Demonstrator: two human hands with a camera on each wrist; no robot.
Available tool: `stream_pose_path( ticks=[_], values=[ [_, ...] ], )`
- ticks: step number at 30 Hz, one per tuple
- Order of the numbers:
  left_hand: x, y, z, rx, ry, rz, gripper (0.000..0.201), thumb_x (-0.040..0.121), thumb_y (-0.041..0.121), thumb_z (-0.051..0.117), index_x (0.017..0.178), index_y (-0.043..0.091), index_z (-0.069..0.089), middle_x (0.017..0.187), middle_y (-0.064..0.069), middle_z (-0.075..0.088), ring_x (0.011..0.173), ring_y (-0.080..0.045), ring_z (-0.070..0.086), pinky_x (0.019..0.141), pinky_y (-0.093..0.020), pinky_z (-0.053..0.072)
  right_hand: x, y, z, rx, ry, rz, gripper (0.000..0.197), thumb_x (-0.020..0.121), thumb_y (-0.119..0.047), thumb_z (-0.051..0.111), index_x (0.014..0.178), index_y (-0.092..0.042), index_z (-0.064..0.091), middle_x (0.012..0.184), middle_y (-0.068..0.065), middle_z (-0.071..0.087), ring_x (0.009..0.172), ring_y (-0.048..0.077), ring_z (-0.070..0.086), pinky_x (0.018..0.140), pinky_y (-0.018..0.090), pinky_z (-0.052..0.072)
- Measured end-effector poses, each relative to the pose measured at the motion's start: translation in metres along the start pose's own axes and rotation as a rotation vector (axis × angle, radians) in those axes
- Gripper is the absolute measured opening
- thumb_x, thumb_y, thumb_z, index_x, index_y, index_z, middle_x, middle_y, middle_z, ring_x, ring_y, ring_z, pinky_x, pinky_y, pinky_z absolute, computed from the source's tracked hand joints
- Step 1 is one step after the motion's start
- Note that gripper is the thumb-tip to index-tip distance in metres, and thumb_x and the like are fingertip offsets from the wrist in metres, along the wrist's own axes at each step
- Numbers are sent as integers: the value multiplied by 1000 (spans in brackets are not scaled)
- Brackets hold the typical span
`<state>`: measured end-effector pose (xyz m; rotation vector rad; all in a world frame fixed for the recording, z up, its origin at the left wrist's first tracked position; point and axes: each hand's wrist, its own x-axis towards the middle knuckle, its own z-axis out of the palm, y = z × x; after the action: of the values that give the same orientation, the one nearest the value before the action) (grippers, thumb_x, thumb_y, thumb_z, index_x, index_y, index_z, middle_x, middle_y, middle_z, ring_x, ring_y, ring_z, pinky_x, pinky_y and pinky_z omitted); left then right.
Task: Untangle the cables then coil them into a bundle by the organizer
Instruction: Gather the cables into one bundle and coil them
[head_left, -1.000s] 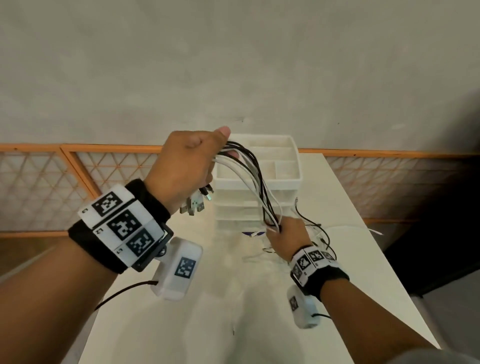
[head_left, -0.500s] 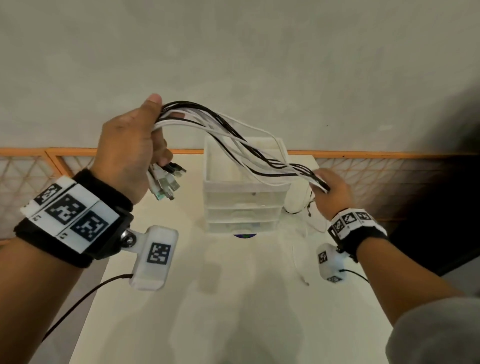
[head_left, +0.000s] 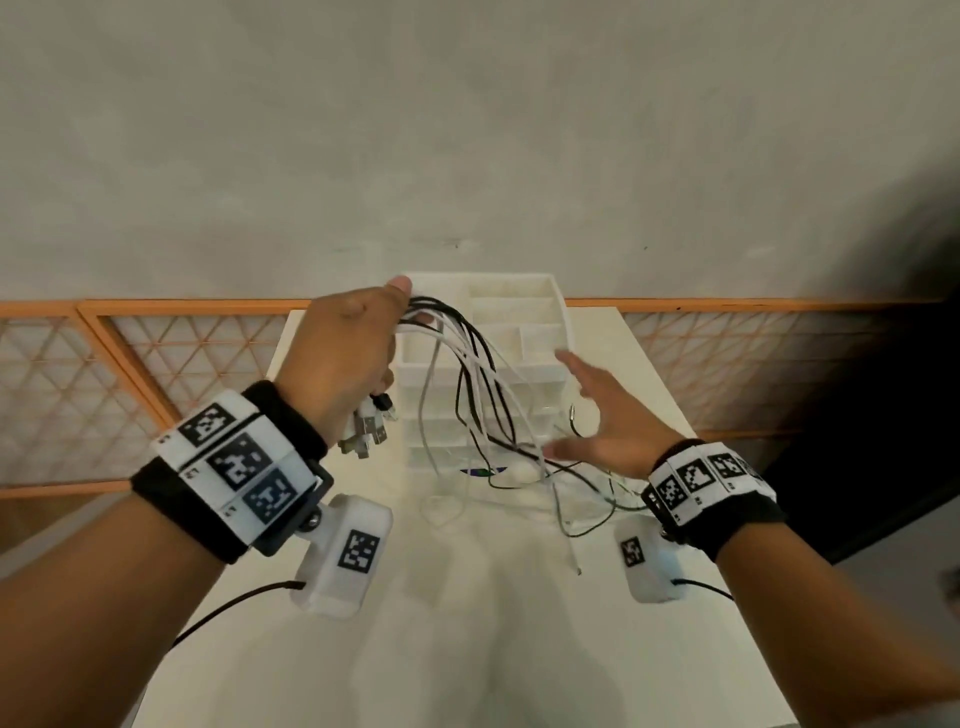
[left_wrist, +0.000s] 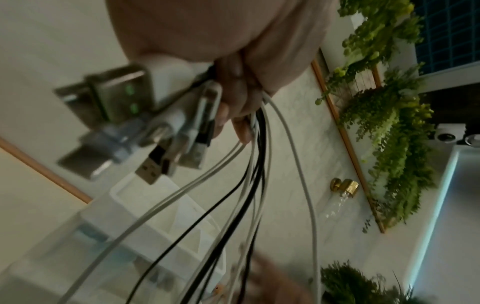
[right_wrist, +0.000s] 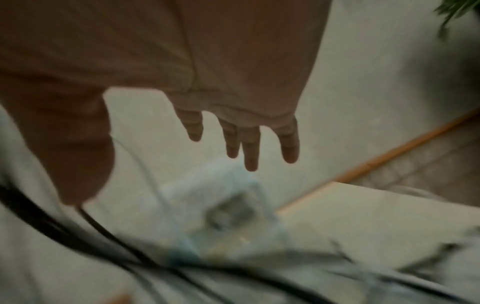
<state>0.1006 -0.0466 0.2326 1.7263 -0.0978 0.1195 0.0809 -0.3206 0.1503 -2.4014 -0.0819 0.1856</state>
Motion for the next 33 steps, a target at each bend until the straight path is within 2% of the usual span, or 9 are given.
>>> stream_pose_path(
  ticks=[2, 5, 9, 13, 17, 21, 25, 29, 33],
  values=[
    [-5, 1, 9, 92, -70, 33, 57, 98, 42, 53, 68, -6, 43, 47, 2, 26, 41, -17, 24, 51, -30, 29, -16, -55, -3, 236, 98, -222, 117, 68, -44, 87, 155, -45, 10, 162, -12, 25, 146, 6, 29, 113, 27, 27],
    [-16, 7, 20, 287, -254, 126, 50, 100, 41, 49, 69, 3, 53, 42, 11, 31, 37, -9, 29, 48, -27, 31, -27, -103, 13, 319, 76, -438, 121, 71, -21, 88, 157, -39, 6, 153, -6, 41, 143, 5, 37, 115, 24, 30],
    [-19, 4, 17, 547, -249, 234, 48, 100, 42, 46, 62, 15, 41, 45, 8, 41, 44, -9, 36, 49, -25, 28, -30, -109, 29, 546, -12, -377, 102, 68, -7, 60, 157, -34, 18, 122, 7, 63, 110, 11, 62, 102, 32, 47],
    [-21, -2, 9, 637, -268, 262, 43, 101, 45, 44, 66, 19, 44, 53, 5, 44, 49, -12, 40, 52, -29, 29, -27, -99, 43, 502, 33, -325, 86, 78, -26, 75, 151, -37, 31, 108, 7, 70, 104, 20, 68, 99, 34, 52],
    [-25, -6, 5, 572, -418, 139, 50, 98, 55, 39, 62, 25, 53, 53, 8, 45, 48, -9, 40, 54, -25, 35, -19, -96, 48, 321, 106, -287, 6, 88, -25, 73, 94, -24, 71, 65, -2, 68, 61, 26, 68, 63, 40, 60],
    [-24, -19, -4, 681, -559, 97, 57, 84, 70, 41, 76, 18, 63, 60, 7, 51, 52, -8, 45, 53, -22, 37, -14, -80, 41, 372, 158, -219, 16, 80, -28, 82, 78, -14, 75, 57, -5, 59, 47, 9, 51, 48, 25, 48],
    [-21, -33, -15, 587, -534, 152, 43, 85, 60, 54, 93, 21, 69, 66, 7, 58, 51, -1, 47, 50, -14, 38, -17, -66, 37, 605, 142, -212, 21, 80, -9, 80, 99, -16, 77, 67, -16, 71, 52, -4, 58, 53, 6, 41],
    [-22, -39, -15, 432, -437, 110, 28, 93, 50, 54, 76, 28, 62, 50, 12, 41, 40, -7, 36, 42, -24, 37, -17, -55, 36, 522, 199, -219, 9, 82, -31, 72, 82, -22, 75, 53, -22, 56, 49, -4, 47, 55, 7, 35],
    [-21, -42, -7, 453, -499, 48, 45, 95, 49, 49, 73, 10, 48, 59, 6, 39, 41, -6, 34, 45, -17, 34, -17, -49, 29, 503, 227, -191, 23, 80, -41, 66, 72, -19, 70, 43, -16, 45, 42, 1, 39, 48, 10, 31]
  ],
)
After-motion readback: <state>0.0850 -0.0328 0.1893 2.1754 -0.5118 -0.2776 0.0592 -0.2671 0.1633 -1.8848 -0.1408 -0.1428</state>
